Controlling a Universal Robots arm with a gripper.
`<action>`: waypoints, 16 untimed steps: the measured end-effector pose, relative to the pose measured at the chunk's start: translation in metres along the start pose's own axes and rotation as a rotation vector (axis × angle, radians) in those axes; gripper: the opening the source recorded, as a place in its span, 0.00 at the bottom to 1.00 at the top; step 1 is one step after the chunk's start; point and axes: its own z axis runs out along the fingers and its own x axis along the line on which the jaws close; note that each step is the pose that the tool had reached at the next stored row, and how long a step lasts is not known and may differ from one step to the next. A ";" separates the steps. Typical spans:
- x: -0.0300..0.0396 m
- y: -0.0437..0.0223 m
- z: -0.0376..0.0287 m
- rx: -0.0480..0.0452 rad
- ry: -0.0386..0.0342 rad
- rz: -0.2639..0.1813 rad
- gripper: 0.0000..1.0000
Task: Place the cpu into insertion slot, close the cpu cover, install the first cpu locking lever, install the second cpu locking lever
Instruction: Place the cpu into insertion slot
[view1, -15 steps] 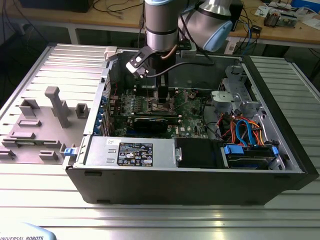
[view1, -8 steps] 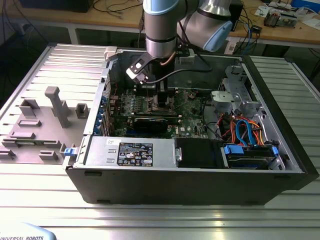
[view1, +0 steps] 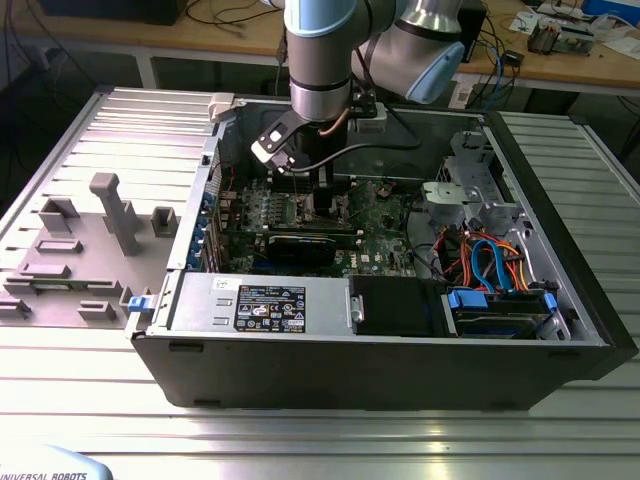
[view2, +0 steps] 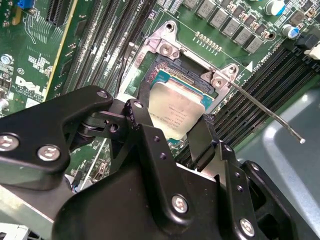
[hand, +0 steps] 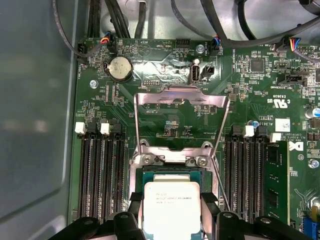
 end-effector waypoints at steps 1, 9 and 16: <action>0.0000 0.0000 0.0000 0.0000 0.0000 0.000 0.54; 0.0000 -0.0004 0.0002 -0.0005 0.0001 0.000 0.54; 0.0001 -0.0031 0.0009 -0.0048 -0.0001 0.000 0.54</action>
